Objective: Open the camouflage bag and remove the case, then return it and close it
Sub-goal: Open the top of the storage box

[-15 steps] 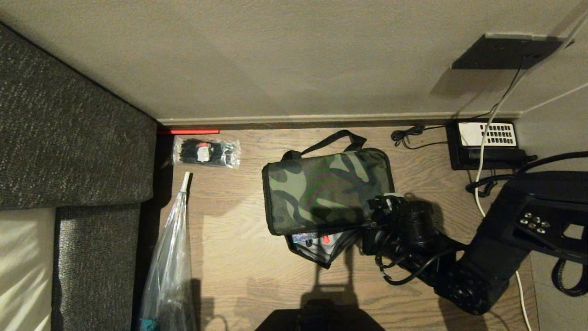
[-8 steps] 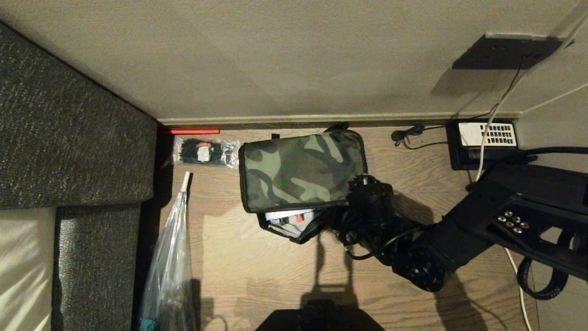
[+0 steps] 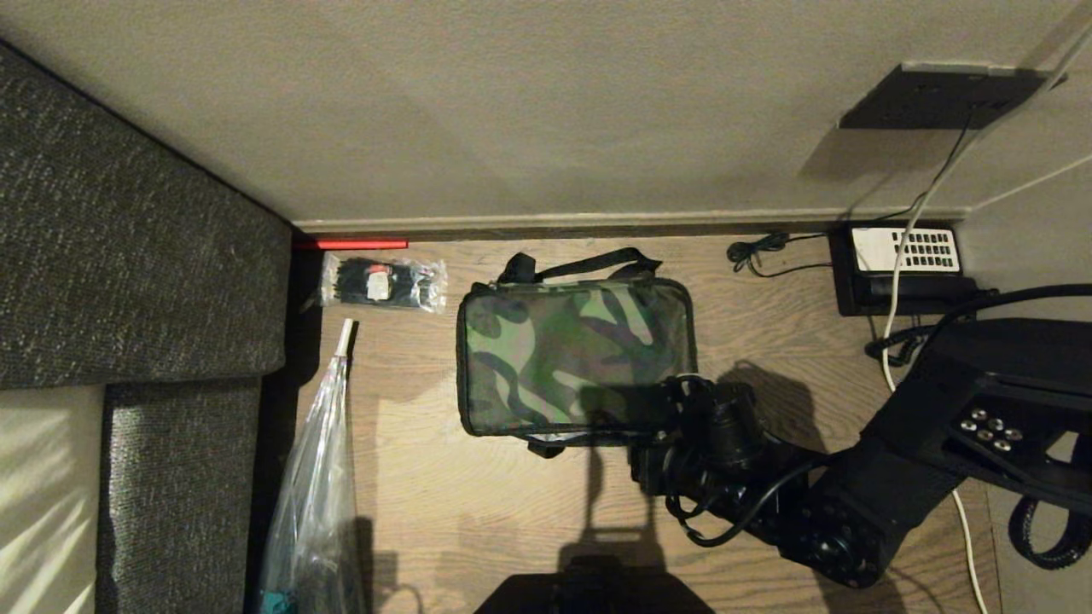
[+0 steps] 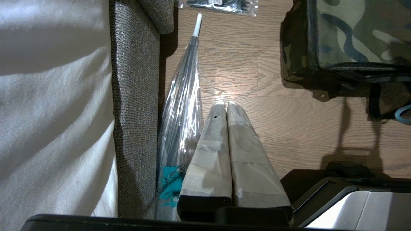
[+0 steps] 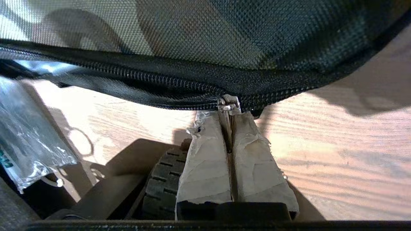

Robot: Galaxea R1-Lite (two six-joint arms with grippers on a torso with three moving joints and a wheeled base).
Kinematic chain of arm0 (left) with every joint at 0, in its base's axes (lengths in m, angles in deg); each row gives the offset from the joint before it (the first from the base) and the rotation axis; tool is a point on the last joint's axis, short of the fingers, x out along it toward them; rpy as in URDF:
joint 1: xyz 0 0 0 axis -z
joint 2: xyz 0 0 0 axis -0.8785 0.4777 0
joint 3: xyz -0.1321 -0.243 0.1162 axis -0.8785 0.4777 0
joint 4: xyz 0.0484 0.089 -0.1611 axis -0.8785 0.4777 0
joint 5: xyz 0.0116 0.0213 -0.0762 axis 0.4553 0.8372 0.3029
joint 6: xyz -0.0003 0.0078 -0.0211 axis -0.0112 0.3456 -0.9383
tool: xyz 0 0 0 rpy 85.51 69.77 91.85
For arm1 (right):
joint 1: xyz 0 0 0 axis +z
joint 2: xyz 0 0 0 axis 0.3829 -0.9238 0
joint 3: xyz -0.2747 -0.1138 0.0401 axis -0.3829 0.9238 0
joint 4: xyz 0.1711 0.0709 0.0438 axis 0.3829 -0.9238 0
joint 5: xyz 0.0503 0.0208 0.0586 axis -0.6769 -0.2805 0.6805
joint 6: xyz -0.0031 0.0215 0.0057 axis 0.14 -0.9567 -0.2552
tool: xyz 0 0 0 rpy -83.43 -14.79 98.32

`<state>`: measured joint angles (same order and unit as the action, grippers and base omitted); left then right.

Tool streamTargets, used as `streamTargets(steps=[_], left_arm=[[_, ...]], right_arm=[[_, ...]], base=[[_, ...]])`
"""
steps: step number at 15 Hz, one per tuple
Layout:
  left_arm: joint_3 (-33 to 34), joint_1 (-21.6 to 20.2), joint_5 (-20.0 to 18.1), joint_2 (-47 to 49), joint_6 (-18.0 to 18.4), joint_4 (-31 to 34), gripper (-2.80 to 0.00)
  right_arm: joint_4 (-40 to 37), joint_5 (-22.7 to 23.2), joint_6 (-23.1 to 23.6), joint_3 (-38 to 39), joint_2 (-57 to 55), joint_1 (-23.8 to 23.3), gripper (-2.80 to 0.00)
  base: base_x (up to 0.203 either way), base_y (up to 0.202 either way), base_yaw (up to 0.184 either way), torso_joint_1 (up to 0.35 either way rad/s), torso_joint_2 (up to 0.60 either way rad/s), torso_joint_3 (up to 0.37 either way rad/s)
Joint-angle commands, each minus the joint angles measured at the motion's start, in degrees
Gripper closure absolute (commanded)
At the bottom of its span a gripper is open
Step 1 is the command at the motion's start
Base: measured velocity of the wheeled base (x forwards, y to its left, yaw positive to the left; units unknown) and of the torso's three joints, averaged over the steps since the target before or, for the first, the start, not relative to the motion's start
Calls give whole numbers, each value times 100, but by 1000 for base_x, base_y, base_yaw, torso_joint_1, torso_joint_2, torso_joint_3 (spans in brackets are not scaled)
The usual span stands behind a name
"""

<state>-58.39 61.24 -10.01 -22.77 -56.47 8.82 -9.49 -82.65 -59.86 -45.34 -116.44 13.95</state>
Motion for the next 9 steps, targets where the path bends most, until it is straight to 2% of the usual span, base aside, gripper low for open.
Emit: streamTargets(steps=[1, 5, 9], left_arm=[[9, -4, 3, -5, -3, 0, 0], [18, -4, 3, -3, 2, 0, 0], [9, -4, 3, -11, -3, 0, 0]], right_arm=[[28, -7, -191, -22, 70, 79, 0], [153, 11, -47, -110, -73, -12, 0], [460, 99, 810, 159, -109, -442, 0]], base=[[0, 0, 0, 0, 0, 0], [0, 0, 0, 0, 0, 0], [0, 0, 0, 0, 0, 0]])
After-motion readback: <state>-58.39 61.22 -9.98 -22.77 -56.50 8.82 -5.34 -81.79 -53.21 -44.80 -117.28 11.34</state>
